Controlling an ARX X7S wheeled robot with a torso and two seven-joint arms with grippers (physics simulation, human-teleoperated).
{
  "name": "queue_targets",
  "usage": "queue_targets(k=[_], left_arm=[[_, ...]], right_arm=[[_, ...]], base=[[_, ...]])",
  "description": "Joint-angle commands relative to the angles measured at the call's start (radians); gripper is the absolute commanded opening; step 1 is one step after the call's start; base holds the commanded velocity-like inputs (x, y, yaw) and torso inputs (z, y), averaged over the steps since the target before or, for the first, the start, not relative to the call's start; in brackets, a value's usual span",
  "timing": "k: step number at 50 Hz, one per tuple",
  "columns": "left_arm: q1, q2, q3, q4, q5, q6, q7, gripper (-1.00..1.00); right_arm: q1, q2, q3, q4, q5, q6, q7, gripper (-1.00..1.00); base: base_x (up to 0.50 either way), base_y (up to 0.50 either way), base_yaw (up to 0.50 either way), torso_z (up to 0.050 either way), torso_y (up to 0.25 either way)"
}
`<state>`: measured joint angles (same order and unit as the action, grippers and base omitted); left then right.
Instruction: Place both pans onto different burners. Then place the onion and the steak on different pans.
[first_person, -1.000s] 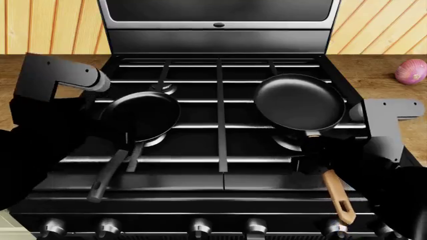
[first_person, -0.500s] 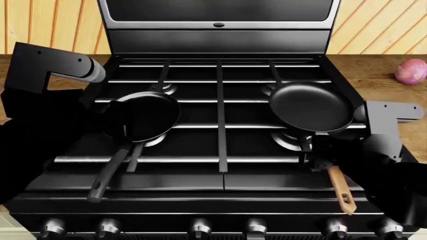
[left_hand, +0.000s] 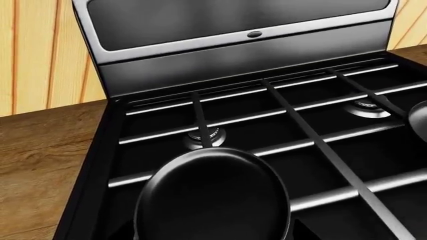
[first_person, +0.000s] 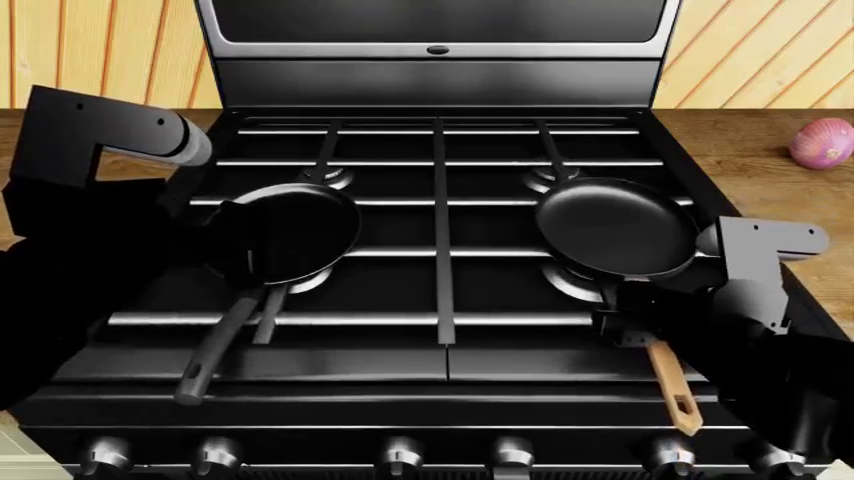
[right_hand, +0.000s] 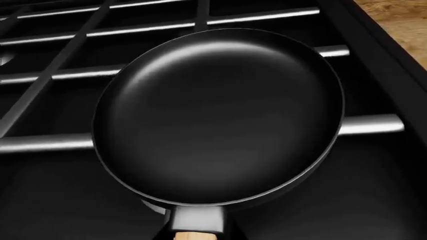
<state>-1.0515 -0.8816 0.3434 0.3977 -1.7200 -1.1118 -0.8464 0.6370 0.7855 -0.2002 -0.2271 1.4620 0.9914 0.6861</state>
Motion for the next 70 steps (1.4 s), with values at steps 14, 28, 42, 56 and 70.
queue_targets(k=[14, 28, 42, 56, 70], left_arm=[[-0.003, 0.0, 0.011, 0.0, 0.007, 0.004, 0.001, 1.0], [-0.008, 0.0, 0.015, 0.0, 0.009, 0.007, -0.001, 1.0], [-0.009, 0.018, 0.018, -0.008, 0.026, 0.024, 0.007, 1.0], [-0.004, 0.06, 0.013, -0.02, 0.075, 0.071, 0.024, 1.0], [0.014, 0.093, 0.008, -0.033, 0.175, 0.13, 0.066, 1.0]], right_arm=[[0.004, -0.003, 0.019, 0.007, -0.057, -0.028, -0.026, 1.0], [0.011, 0.004, 0.019, 0.005, -0.038, -0.018, -0.016, 1.0], [0.052, 0.064, 0.07, -0.105, 0.124, 0.038, 0.118, 1.0], [0.161, 0.106, 0.088, -0.178, 0.238, 0.066, 0.211, 1.0], [0.31, 0.083, 0.062, -0.139, 0.174, 0.073, 0.182, 1.0]], base=[[0.0, 0.0, 0.0, 0.001, 0.001], [0.0, 0.0, 0.0, 0.0, 0.0], [0.0, 0.0, 0.0, 0.0, 0.0], [0.0, 0.0, 0.0, 0.0, 0.0], [0.0, 0.0, 0.0, 0.0, 0.0]])
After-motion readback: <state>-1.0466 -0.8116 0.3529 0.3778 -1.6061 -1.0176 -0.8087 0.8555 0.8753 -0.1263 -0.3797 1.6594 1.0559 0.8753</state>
